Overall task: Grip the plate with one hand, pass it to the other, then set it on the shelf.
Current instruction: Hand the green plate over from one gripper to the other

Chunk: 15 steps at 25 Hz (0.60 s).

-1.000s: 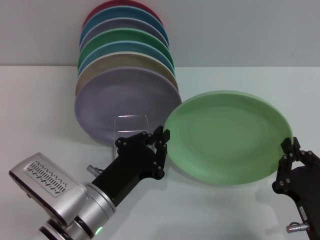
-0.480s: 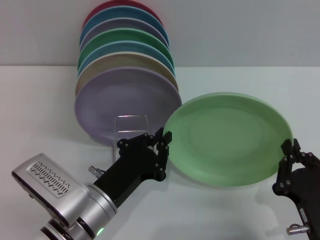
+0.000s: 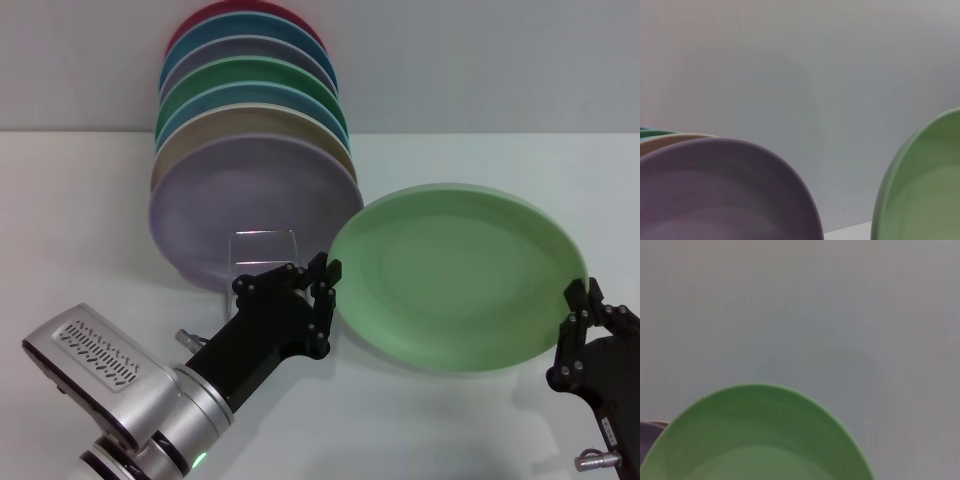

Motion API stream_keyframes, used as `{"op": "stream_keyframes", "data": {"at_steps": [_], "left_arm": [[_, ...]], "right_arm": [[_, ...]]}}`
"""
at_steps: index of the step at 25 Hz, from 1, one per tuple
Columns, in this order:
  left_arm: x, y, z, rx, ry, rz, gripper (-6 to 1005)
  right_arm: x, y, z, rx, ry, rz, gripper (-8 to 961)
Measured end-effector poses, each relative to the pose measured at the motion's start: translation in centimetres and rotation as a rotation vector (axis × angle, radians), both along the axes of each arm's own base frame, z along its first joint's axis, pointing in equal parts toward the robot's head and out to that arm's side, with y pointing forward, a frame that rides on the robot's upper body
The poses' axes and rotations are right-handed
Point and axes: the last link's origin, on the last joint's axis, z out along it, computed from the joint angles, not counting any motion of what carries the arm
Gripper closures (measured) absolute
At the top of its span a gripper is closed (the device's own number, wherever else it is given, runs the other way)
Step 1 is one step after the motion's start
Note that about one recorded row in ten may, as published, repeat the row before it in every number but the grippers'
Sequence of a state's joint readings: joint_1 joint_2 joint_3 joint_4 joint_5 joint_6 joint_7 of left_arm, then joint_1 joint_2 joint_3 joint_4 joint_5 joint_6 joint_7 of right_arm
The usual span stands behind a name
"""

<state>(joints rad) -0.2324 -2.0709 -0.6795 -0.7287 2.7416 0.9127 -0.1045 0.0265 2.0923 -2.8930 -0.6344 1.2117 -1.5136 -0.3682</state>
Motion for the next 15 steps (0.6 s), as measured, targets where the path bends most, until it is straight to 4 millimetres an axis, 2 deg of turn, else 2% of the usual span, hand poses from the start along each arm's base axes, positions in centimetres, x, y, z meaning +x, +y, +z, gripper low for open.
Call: {"op": "stream_keyframes", "data": {"at_steps": [15], "left_arm": [[0.19, 0.06, -0.07, -0.003, 0.001, -0.009, 943]], "right_arm": [[-0.22, 0.00, -0.09, -0.005, 0.002, 0.010, 933]]}}
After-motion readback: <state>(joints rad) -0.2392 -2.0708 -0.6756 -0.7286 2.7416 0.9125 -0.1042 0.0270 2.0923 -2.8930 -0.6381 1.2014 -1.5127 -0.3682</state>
